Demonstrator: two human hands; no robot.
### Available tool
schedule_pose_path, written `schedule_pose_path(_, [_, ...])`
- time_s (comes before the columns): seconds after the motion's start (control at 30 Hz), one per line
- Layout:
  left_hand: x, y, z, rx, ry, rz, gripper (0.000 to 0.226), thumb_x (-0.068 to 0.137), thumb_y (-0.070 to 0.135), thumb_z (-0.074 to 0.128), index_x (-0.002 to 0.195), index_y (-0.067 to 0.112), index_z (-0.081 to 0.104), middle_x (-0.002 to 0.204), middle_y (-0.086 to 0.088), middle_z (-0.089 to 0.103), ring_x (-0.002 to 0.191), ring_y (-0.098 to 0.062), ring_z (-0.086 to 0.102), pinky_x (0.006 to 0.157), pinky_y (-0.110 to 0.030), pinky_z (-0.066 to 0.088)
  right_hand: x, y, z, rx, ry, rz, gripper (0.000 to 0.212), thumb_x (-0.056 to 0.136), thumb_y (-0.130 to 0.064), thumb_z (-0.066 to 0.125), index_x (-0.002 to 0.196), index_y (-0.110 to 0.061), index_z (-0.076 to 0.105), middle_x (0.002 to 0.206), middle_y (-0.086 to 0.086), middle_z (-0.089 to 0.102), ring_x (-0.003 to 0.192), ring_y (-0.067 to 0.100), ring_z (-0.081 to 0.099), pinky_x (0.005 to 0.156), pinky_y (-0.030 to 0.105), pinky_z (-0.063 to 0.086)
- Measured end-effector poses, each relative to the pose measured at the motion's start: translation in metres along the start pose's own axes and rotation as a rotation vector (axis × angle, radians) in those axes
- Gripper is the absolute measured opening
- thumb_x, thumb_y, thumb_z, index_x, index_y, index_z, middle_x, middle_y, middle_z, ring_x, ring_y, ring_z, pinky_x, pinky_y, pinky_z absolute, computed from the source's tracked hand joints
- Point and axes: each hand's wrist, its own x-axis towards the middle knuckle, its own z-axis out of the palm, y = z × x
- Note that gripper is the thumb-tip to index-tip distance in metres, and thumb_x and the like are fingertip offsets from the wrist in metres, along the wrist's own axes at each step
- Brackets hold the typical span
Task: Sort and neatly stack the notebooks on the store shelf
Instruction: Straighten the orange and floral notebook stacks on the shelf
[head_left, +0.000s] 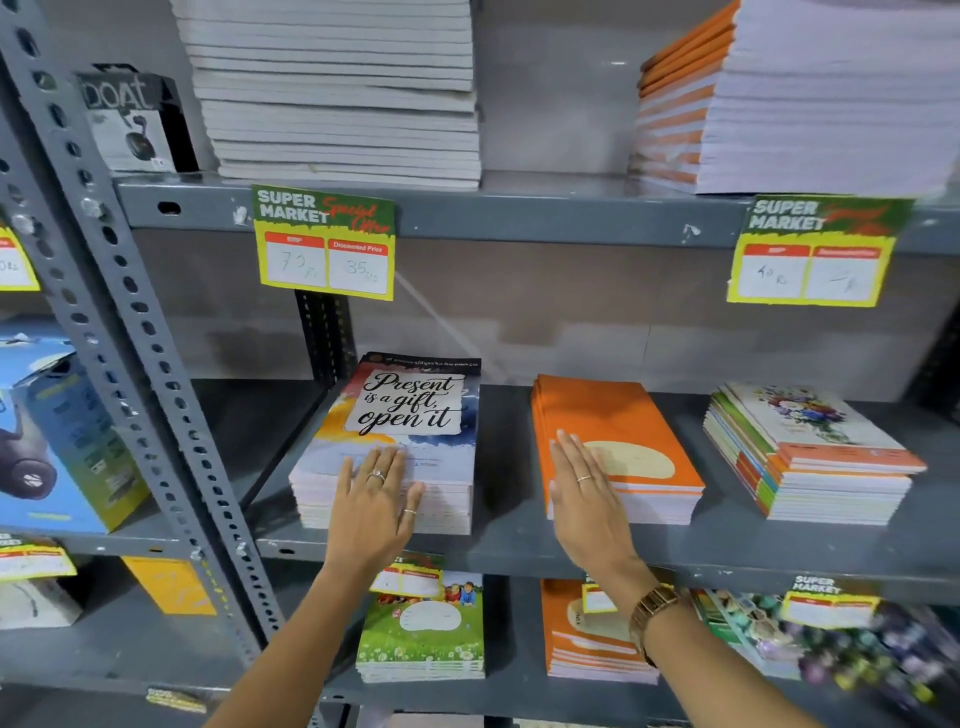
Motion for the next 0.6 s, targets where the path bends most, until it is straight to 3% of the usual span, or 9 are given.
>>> schedule_pose_path(0.17, [0.013,0.047,0.011,0.044,-0.038,0.105,0.088,0.077,0.059,-0.014,0.143,0.014,0.022,0.154,-0.005,0.025,0.144,-0.020,0.015,0.118,-0.041,0.000,-0.010,0.047,-0.015,-0.001,-0.045,0.100,0.049,0.098,-0.021,0.040,0.144,-0.009,0.028,0.155,0.006,0.024,0.144,0.021,0.020,0.113,0.026,0.006])
schedule_pose_path(0.3, [0.018,0.070,0.021,0.090,-0.068,0.124,0.061,0.091,0.045,0.010,0.142,0.015,0.027,0.152,-0.004,0.030,0.143,-0.021,0.019,0.118,-0.042,0.005,-0.017,0.078,-0.024,-0.051,-0.082,0.118,0.050,0.100,-0.029,0.033,0.147,-0.014,0.023,0.157,0.002,0.020,0.146,0.018,0.015,0.112,0.025,0.003])
schedule_pose_path(0.47, [0.016,0.096,0.025,0.093,-0.063,0.130,0.075,0.083,0.048,-0.002,0.140,0.013,0.032,0.150,-0.006,0.033,0.142,-0.022,0.023,0.118,-0.043,0.009,-0.022,0.102,-0.026,-0.014,-0.147,0.178,0.053,0.100,-0.037,0.029,0.148,-0.017,0.018,0.158,-0.001,0.017,0.146,0.017,0.012,0.117,0.030,0.016])
schedule_pose_path(0.6, [0.025,0.125,0.034,0.057,-0.085,0.180,0.050,0.097,0.036,0.023,0.143,0.015,0.024,0.154,-0.003,0.025,0.143,-0.019,0.018,0.119,-0.036,0.006,-0.023,0.111,-0.025,-0.032,-0.201,0.152,0.055,0.100,-0.038,0.028,0.148,-0.015,0.016,0.158,0.002,0.018,0.146,0.018,0.013,0.117,0.028,0.012])
